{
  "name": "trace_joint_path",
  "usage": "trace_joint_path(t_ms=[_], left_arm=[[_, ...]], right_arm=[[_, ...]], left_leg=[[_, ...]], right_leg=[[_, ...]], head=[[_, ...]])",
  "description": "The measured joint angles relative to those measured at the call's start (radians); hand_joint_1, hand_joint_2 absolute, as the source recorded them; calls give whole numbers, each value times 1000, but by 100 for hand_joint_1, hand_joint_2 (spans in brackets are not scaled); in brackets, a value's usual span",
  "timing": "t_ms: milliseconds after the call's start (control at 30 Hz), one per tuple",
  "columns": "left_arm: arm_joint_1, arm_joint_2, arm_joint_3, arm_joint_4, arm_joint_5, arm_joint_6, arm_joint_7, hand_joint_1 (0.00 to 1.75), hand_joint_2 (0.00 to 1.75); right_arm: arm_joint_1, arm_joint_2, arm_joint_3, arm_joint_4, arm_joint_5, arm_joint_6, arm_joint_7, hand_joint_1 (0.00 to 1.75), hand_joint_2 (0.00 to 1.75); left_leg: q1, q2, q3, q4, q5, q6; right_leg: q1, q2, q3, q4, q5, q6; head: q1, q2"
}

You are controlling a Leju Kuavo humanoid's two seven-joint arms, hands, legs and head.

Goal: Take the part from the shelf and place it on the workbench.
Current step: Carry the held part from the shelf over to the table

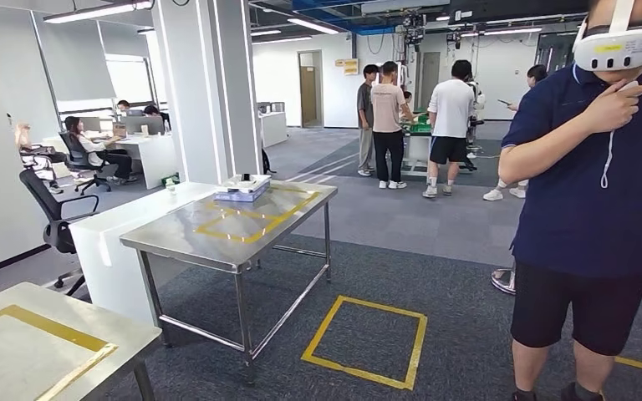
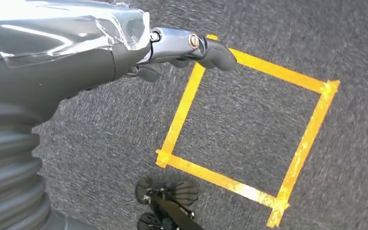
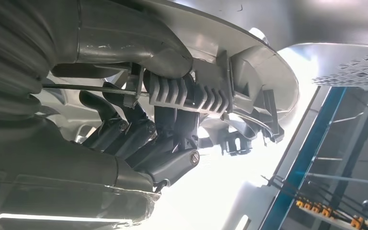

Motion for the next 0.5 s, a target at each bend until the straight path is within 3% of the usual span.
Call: trace_joint_path(t_ms=[33, 67, 133, 200, 300, 367, 433, 500], left_arm=[[-3, 0, 5, 2, -4, -1, -3, 0, 175], [-6, 0, 11, 4, -8, -2, -6, 0, 175], [-14, 0, 22, 6, -14, -7, -11, 0, 175], [-23, 1, 29, 6, -18, -12, -14, 0, 175], [-25, 1, 42, 6, -23, -13, -18, 0, 175], [-30, 0, 51, 7, -31, -13, -22, 0, 175], [-41, -1, 55, 9, -42, -12, -28, 0, 175], [-51, -1, 60, 14, -55, -11, -34, 0, 175]], right_arm=[[1, 0, 0, 0, 0, 0, 0, 168, 175], [1, 0, 0, 0, 0, 0, 0, 168, 175], [0, 0, 0, 0, -1, 0, 0, 168, 175], [-1, 0, -1, 0, -1, 0, 0, 168, 175], [-2, -1, -1, 0, -2, 0, 0, 168, 175], [-2, -1, -2, 0, -3, 0, 2, 168, 175], [-1, -3, -2, 1, -3, -1, 4, 168, 175], [0, -4, 0, 1, -4, -1, 5, 168, 175]], left_leg=[[0, 2, 1, -5, 13, 1], [-1, 7, 23, -51, 42, 4], [-8, 46, 98, -194, 102, 15], [-19, 76, 137, -273, 120, 26], [-23, 48, 146, -292, 123, 38], [-15, 21, 164, -311, 134, 49], [-10, -8, 171, -317, 140, 55], [-11, -42, 171, -317, 140, 54]], right_leg=[[2, -11, 1, 0, -2, -1], [4, -22, 3, 0, -4, -1], [10, -43, 9, 0, -9, 2], [14, -62, 14, -1, -14, 9], [12, -84, 23, -5, -20, 22], [9, -41, 9, 40, -44, 24], [5, 22, -53, 163, -92, 20], [3, 42, -117, 269, -120, 24]], head=[[0, 0], [0, 0], [0, 0], [1, 0], [1, 0], [1, 0], [2, 0], [5, 0]])
